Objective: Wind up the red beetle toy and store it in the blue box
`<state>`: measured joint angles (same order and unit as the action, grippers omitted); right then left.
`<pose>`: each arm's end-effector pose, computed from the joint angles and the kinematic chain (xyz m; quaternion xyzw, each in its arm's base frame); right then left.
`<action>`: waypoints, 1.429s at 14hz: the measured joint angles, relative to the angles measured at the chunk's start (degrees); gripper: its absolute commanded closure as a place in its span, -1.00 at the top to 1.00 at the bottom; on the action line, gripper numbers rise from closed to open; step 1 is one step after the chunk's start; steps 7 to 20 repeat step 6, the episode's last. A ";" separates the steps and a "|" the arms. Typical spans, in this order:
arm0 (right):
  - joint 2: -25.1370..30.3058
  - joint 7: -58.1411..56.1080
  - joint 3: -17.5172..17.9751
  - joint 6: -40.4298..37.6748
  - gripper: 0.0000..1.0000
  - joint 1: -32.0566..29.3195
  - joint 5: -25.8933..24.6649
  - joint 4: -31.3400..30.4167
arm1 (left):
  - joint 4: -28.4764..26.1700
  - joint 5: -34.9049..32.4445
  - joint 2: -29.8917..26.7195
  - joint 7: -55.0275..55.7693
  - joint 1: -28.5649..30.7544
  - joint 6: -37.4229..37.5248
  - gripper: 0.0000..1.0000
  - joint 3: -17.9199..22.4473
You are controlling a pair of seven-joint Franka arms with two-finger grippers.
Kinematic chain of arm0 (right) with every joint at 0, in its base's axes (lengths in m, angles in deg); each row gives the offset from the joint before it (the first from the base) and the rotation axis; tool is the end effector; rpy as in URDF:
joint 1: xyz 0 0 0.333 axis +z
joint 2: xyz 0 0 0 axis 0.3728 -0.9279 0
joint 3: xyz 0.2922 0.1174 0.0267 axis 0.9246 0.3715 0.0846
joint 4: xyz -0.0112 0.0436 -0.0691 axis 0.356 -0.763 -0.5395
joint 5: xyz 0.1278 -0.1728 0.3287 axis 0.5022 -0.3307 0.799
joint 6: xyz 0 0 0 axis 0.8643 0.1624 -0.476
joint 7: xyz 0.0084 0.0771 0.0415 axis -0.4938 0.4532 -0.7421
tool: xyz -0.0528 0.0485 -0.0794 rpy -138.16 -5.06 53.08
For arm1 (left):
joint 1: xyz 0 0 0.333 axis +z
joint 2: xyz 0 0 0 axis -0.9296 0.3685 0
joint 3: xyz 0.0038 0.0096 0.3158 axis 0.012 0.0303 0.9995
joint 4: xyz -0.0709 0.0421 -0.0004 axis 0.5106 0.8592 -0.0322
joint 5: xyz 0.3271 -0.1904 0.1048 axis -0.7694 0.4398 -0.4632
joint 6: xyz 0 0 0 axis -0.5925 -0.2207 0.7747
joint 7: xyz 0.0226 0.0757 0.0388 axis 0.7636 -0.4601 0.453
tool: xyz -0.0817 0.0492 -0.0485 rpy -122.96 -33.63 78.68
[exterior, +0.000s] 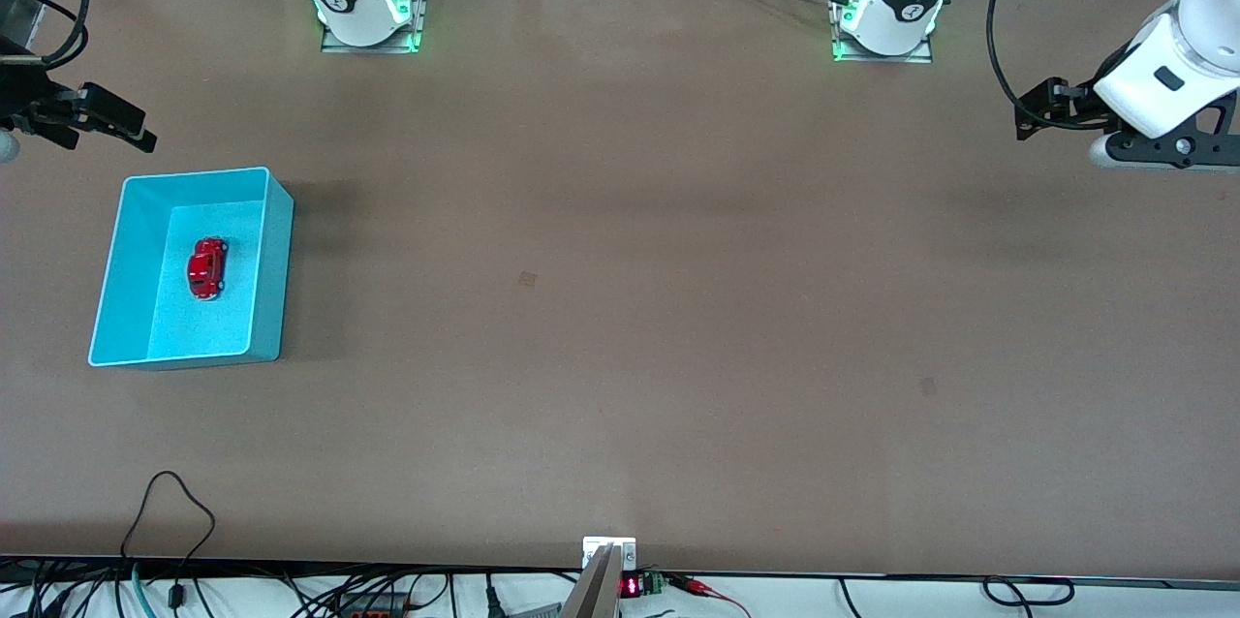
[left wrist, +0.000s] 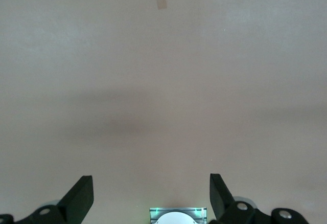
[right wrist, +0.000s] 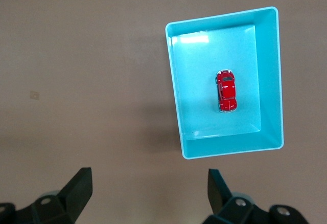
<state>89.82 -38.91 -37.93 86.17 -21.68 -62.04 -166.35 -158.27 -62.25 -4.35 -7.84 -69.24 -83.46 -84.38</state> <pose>0.5295 -0.0443 0.5879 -0.9992 0.0293 0.0155 0.0203 0.5272 -0.0339 0.5955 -0.9965 0.0292 0.0709 0.0341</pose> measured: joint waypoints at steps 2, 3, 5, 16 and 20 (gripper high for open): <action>0.01 0.00 0.13 -0.37 1.00 0.00 -0.02 0.00 | 0.27 0.00 0.00 -0.02 -0.06 -0.01 1.00 -0.16; 0.01 0.00 0.29 -0.45 1.00 0.00 -0.03 0.00 | 0.30 0.00 0.00 -0.02 -0.07 -0.03 1.00 -0.29; 0.02 0.00 0.61 -0.51 1.00 0.00 -0.04 0.00 | 0.32 0.00 0.00 -0.02 -0.10 -0.06 1.00 -0.42; 0.08 0.00 0.65 -0.55 1.00 0.00 -0.05 0.00 | 0.36 0.00 0.00 -0.02 -0.11 -0.06 1.00 -0.43; 0.08 0.00 0.65 -0.55 1.00 0.00 -0.05 0.00 | 0.36 0.00 0.00 -0.02 -0.11 -0.06 1.00 -0.43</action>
